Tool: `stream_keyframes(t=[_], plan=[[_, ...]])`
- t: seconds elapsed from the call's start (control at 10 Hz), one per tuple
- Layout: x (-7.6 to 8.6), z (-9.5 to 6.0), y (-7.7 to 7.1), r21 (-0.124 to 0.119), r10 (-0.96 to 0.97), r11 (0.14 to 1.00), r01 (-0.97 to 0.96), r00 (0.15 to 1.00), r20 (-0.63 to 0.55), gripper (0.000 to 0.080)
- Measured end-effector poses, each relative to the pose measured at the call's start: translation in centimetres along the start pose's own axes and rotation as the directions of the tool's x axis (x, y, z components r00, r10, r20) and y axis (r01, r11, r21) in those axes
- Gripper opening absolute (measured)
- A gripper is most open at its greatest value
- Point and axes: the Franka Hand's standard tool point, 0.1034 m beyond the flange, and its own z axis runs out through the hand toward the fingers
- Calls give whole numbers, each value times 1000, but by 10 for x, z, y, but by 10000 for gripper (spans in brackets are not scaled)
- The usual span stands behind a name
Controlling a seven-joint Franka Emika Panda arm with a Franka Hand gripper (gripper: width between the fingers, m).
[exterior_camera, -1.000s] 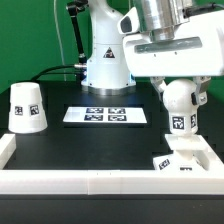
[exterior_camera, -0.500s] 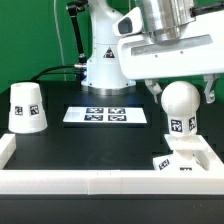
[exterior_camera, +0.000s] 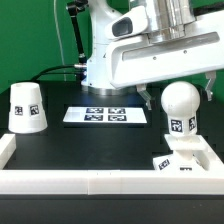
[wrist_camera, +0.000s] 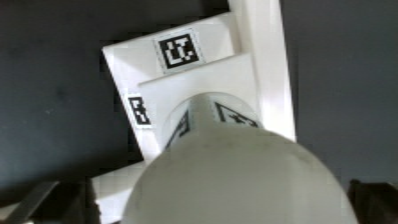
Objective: Assemble lamp
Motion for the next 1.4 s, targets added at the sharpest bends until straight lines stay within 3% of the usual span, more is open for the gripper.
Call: stream_keyframes(t=[0.4, 0.7, 1.0, 1.3, 1.4], plan=[[0, 0, 1, -2, -265, 964, 265, 964, -1, 698], [5, 1, -2, -47, -536, 843, 535, 844, -10, 698], [4, 1, -6, -54, -687, 726, 686, 727, 6, 698], [4, 1, -6, -55, -742, 669, 741, 671, 11, 698], [4, 1, -4, -55, -740, 672, 739, 673, 11, 572]])
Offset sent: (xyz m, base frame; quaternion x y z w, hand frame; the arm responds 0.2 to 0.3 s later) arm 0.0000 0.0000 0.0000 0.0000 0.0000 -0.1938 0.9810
